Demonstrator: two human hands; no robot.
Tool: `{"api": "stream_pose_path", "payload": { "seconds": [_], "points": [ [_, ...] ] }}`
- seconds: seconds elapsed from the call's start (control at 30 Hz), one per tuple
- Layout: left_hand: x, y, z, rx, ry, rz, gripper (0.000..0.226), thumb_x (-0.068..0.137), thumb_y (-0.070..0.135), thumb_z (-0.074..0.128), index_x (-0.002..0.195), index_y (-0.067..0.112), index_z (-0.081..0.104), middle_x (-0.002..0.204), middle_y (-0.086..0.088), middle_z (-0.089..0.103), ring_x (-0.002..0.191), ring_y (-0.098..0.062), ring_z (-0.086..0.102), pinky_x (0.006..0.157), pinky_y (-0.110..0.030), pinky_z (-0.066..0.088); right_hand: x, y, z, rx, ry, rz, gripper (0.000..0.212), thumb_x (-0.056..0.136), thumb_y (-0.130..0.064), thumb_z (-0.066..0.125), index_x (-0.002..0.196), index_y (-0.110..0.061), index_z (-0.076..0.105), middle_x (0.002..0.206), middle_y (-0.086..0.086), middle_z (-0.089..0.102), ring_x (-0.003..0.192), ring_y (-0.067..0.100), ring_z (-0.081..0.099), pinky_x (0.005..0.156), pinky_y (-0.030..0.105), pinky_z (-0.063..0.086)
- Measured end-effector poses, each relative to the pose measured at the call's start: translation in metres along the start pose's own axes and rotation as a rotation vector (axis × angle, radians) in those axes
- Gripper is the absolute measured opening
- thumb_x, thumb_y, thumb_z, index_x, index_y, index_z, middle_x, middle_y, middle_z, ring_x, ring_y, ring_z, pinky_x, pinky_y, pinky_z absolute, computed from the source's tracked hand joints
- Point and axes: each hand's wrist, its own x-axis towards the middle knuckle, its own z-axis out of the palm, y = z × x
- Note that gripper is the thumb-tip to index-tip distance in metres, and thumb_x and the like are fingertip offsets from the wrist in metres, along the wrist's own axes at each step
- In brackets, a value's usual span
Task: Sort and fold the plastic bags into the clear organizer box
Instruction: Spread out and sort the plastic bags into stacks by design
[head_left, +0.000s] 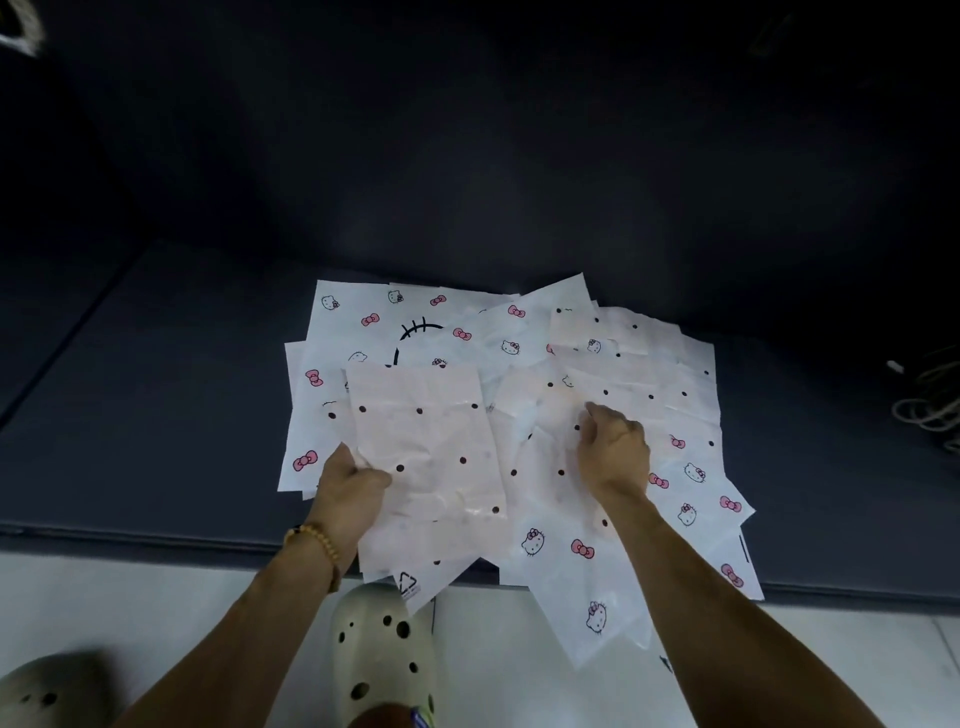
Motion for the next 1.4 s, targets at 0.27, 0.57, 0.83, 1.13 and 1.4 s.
{"api": "stream_pose_path", "payload": {
  "seconds": [0.27,0.57,0.83,1.13,1.4],
  "points": [
    [-0.009,0.014,0.015,-0.217,-0.001,-0.14,0.051,0.08,0.048,0.068,0.122,0.021,0.058,0.118,0.001,0.064,0.111,-0.025,0.059,0.097,-0.048,0.046,-0.077,-0.072,0.006,0.224,-0.45,-0.648,0.037,0.096,-0.012,0.049,0.132,-0.014,0.058,0.139,0.004,0.054,0.127,0.023,0.049,0.11,0.032,0.034],
    [-0.005,0.0,0.004,0.015,0.097,-0.074,0.019,0.084,-0.004,0.056,0.094,0.012,0.055,0.099,-0.011,0.063,0.086,-0.028,0.061,0.077,-0.037,0.052,-0.046,-0.022,-0.003,0.059,-0.249,-0.277,0.05,0.085,-0.028,0.067,0.131,-0.014,0.056,0.14,0.005,0.051,0.131,0.023,0.042,0.105,0.033,0.036],
    [-0.019,-0.002,-0.03,-0.015,0.081,0.066,0.039,0.083,-0.011,0.052,0.106,0.02,0.059,0.099,-0.001,0.065,0.093,-0.024,0.061,0.086,-0.037,0.05,-0.045,-0.005,0.021,0.158,-0.2,-0.132,0.031,0.081,-0.031,0.073,0.11,-0.021,0.073,0.138,-0.004,0.054,0.128,0.02,0.042,0.103,0.039,0.035],
    [-0.026,0.006,-0.055,-0.086,0.08,0.073,0.036,0.084,-0.007,0.052,0.087,0.025,0.067,0.087,0.011,0.068,0.088,-0.018,0.063,0.067,-0.029,0.049,-0.05,-0.096,-0.004,0.765,-0.227,0.146,0.027,0.088,-0.027,0.066,0.061,-0.024,0.071,0.052,-0.018,0.055,0.058,0.01,0.053,0.058,0.016,0.044],
    [-0.034,0.02,-0.059,-0.252,-0.111,0.042,0.019,0.092,0.033,0.059,0.105,0.022,0.068,0.097,0.0,0.074,0.087,-0.018,0.071,0.066,-0.03,0.056,-0.095,-0.19,0.029,0.523,-0.458,-0.101,0.026,0.087,-0.029,0.06,0.074,-0.011,0.074,0.071,-0.003,0.068,0.065,0.007,0.058,0.059,0.014,0.043]
  ]
}}
